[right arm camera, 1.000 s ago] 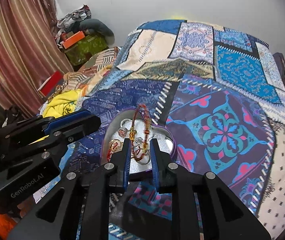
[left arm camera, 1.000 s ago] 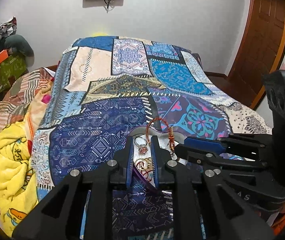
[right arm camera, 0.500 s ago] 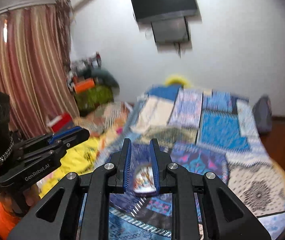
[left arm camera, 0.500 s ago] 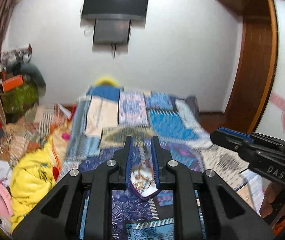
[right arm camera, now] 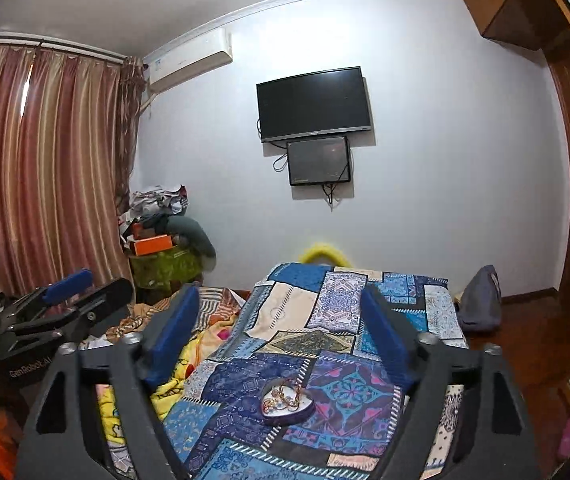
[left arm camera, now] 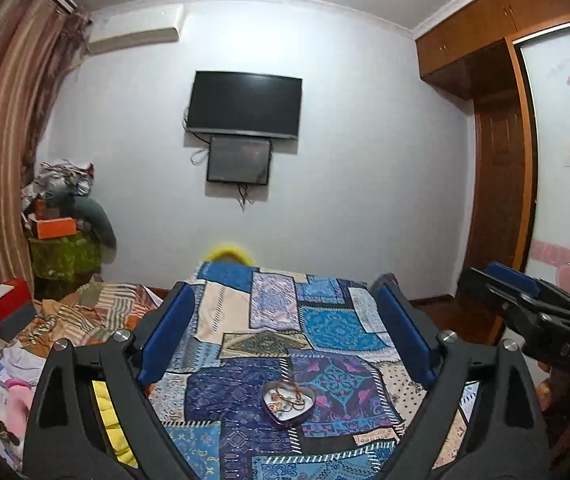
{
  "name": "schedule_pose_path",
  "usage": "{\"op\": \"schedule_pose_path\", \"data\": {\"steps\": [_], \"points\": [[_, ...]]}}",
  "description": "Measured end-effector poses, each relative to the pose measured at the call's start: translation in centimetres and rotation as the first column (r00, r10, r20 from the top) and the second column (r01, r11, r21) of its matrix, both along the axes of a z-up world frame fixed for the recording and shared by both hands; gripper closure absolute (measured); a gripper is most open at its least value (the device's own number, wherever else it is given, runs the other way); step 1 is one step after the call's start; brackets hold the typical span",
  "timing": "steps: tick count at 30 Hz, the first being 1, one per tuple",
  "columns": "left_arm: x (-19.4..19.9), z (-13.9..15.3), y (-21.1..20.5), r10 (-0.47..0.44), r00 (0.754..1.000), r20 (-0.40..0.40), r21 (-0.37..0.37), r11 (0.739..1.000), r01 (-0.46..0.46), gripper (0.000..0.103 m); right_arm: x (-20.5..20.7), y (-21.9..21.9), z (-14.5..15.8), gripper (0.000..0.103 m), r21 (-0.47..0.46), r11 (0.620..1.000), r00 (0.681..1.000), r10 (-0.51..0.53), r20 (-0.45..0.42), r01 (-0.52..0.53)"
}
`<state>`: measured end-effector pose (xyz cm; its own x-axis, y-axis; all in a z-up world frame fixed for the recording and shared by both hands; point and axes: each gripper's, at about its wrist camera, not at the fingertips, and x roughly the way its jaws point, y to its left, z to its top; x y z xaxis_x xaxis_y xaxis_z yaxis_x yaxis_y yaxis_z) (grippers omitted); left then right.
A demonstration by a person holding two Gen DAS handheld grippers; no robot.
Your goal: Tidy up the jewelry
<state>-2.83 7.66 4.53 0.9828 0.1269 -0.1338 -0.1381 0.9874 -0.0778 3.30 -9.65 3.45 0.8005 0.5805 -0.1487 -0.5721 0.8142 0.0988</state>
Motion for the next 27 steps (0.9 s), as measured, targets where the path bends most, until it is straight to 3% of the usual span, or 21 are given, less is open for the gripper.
{"op": "schedule_pose_path", "data": {"steps": [8,27], "points": [[-0.8,-0.8,-0.3,0.044,0.999,-0.026,0.026,0.999,-0.043,0.005,-0.6,0.0,-0.7,0.006,-0.02,0.999,0.999,-0.039,-0.005,0.039],[-0.5,-1.3,-0.6,0.04,0.998,-0.041,0.029,0.999,-0.039,0.002,-1.1,-0.7,-1.1,0.006,-0.032,0.999,0.999,-0.036,-0.022,0.035]]}}
